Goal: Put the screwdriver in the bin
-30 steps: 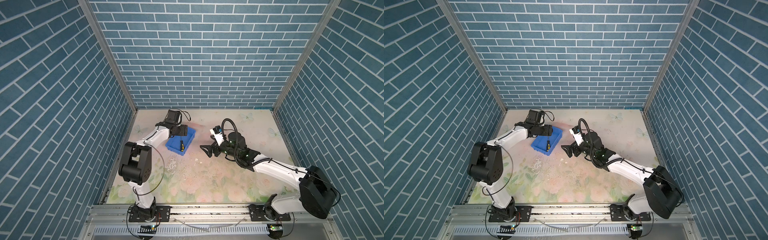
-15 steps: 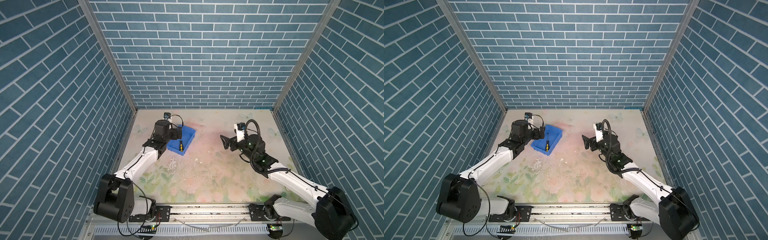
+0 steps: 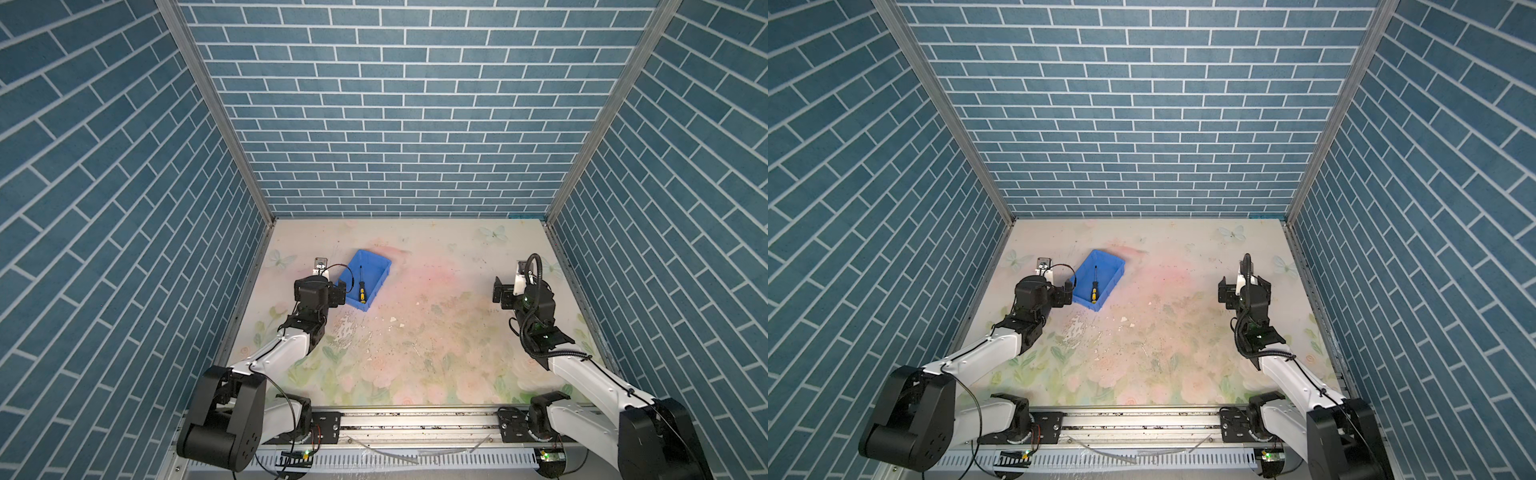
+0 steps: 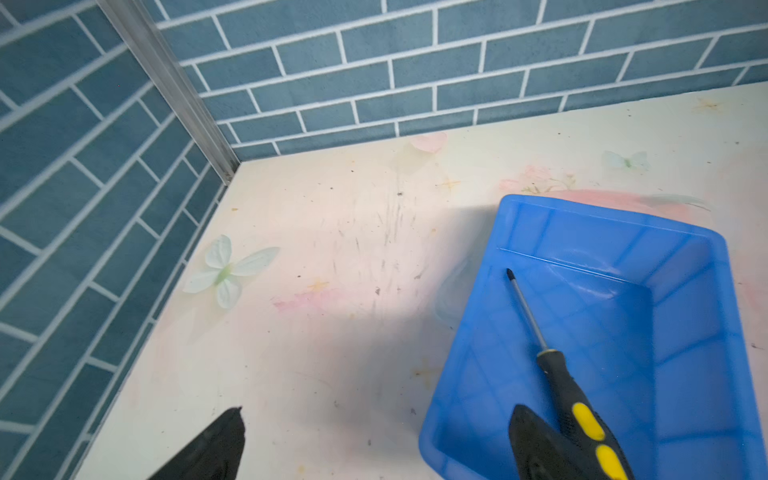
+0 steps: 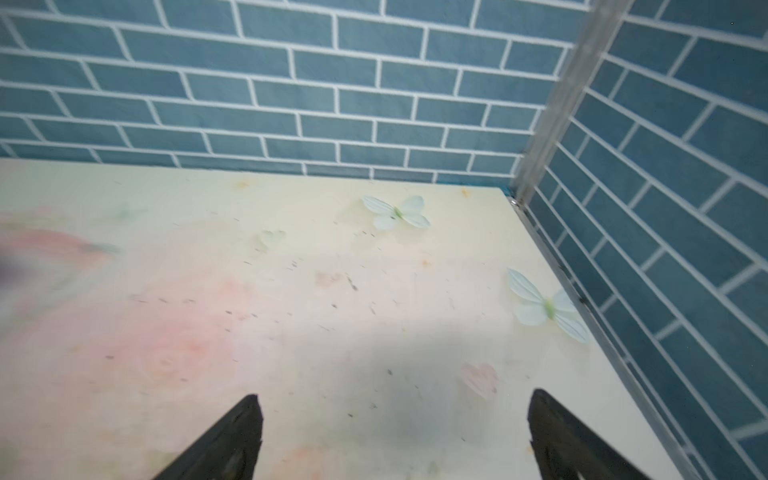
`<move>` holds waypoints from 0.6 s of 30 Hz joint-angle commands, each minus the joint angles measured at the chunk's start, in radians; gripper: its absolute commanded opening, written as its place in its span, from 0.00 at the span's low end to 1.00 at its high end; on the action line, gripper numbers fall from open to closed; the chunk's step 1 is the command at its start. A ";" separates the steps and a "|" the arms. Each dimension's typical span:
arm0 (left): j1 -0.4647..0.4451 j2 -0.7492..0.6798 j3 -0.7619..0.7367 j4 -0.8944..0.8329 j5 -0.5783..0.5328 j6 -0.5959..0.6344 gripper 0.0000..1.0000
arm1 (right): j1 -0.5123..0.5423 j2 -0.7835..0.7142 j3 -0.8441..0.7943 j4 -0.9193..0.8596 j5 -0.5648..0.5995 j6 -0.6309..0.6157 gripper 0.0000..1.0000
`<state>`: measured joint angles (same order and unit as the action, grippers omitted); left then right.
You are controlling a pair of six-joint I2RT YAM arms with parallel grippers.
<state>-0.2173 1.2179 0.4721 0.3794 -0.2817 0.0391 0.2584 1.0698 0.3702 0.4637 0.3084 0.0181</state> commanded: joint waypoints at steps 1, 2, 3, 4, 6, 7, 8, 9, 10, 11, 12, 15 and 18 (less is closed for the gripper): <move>0.016 -0.013 -0.032 0.088 -0.068 0.068 1.00 | -0.050 0.052 -0.056 0.139 0.068 -0.052 0.99; 0.019 -0.004 -0.048 0.122 -0.068 0.080 1.00 | -0.068 0.072 -0.066 0.168 0.059 -0.048 0.99; 0.023 0.011 -0.071 0.178 -0.068 0.091 1.00 | -0.087 0.098 -0.077 0.204 0.044 -0.043 0.99; 0.031 0.030 -0.093 0.237 -0.064 0.098 1.00 | -0.106 0.123 -0.085 0.247 0.032 -0.036 0.99; 0.052 0.082 -0.131 0.364 -0.035 0.100 1.00 | -0.138 0.176 -0.100 0.327 0.007 -0.019 0.99; 0.065 0.109 -0.147 0.429 -0.017 0.097 1.00 | -0.154 0.208 -0.104 0.370 -0.011 -0.006 0.99; 0.076 0.139 -0.159 0.488 -0.002 0.091 1.00 | -0.163 0.229 -0.101 0.396 -0.015 -0.005 0.99; 0.086 0.162 -0.166 0.532 0.011 0.080 1.00 | -0.174 0.245 -0.096 0.411 -0.034 -0.003 0.99; 0.099 0.185 -0.163 0.543 0.028 0.070 1.00 | -0.184 0.266 -0.089 0.425 -0.049 -0.006 0.99; 0.106 0.203 -0.157 0.544 0.037 0.063 1.00 | -0.192 0.288 -0.082 0.441 -0.055 -0.008 0.99; 0.115 0.226 -0.153 0.555 0.052 0.058 1.00 | -0.203 0.319 -0.079 0.469 -0.060 -0.005 0.99; 0.132 0.294 -0.149 0.605 0.082 0.048 1.00 | -0.234 0.406 -0.070 0.529 -0.099 0.018 0.99; 0.145 0.310 -0.139 0.591 0.100 0.037 1.00 | -0.248 0.447 -0.062 0.545 -0.127 0.027 0.99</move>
<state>-0.0864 1.5249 0.3164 0.9157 -0.2222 0.0959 0.0231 1.4868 0.2947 0.9096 0.2295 0.0227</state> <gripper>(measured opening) 0.996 0.988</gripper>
